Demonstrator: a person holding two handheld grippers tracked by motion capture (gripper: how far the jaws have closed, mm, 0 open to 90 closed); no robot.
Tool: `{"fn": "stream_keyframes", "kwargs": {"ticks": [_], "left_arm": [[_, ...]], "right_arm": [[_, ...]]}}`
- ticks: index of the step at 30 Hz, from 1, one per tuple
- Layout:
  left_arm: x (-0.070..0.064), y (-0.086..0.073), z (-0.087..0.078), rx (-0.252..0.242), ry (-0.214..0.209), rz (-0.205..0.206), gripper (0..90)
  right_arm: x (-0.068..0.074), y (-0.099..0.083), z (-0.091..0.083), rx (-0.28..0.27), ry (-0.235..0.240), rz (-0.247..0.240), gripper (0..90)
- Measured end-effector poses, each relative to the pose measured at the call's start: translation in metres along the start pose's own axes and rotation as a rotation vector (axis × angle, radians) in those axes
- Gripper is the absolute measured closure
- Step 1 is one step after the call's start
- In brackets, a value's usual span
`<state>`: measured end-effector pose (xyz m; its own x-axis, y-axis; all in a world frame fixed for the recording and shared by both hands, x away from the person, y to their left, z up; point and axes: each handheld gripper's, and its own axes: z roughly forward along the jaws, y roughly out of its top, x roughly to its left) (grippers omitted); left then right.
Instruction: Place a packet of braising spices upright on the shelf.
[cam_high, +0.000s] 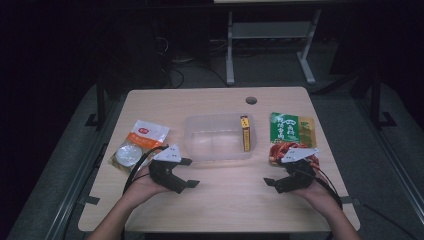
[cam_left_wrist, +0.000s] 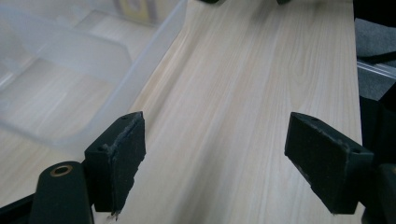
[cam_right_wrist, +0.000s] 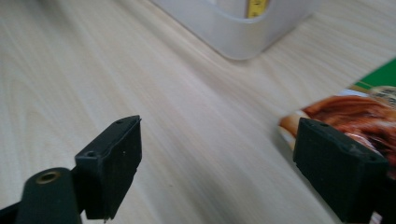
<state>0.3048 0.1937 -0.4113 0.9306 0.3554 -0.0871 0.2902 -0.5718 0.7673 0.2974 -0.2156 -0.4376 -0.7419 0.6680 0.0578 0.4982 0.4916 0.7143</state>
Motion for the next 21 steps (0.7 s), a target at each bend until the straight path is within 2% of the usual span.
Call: {"fn": "stream_keyframes", "kwargs": {"ticks": [1,6,8,11,12,13,14,15,16,17,18,19,21], "left_arm": [[-0.003,-0.009,-0.002,-0.008,0.020,-0.001,20.0],[-0.007,-0.029,-0.003,-0.007,0.061,-0.004,20.0],[-0.010,-0.035,-0.002,-0.003,0.056,-0.017,20.0],[-0.013,-0.040,0.000,0.016,0.052,-0.020,20.2],[-0.013,-0.043,0.004,0.036,0.048,-0.014,20.5],[-0.013,-0.044,0.006,0.045,0.042,-0.014,20.5],[-0.013,-0.044,0.006,0.045,0.042,-0.014,20.5],[-0.012,-0.044,0.012,0.054,0.044,-0.016,20.5],[-0.012,-0.044,0.013,0.062,0.042,-0.007,20.5],[-0.012,-0.044,0.013,0.062,0.042,-0.007,20.5],[-0.012,-0.044,0.014,0.063,0.041,-0.003,20.5],[-0.012,-0.045,0.014,0.057,0.039,-0.006,20.5],[-0.011,-0.046,0.013,0.065,0.044,-0.005,20.5]], "right_arm": [[-0.005,-0.001,-0.002,-0.003,-0.025,0.011,17.3],[-0.024,0.001,-0.001,0.001,-0.106,0.056,25.7],[-0.031,0.003,0.001,0.006,-0.159,0.070,33.5],[-0.041,0.006,0.001,0.030,-0.265,0.080,52.0],[-0.045,0.008,0.001,0.043,-0.294,0.084,57.8],[-0.049,0.009,0.002,0.055,-0.320,0.087,62.6],[-0.049,0.009,0.002,0.055,-0.320,0.087,62.6],[-0.060,0.012,0.002,0.084,-0.372,0.095,71.8],[-0.066,0.012,0.002,0.093,-0.379,0.112,76.3],[-0.066,0.012,0.002,0.093,-0.379,0.112,76.3],[-0.079,0.012,0.001,0.110,-0.382,0.137,85.2],[-0.085,0.011,0.000,0.108,-0.379,0.151,89.0],[-0.096,0.009,-0.001,0.111,-0.356,0.179,89.9]]}}
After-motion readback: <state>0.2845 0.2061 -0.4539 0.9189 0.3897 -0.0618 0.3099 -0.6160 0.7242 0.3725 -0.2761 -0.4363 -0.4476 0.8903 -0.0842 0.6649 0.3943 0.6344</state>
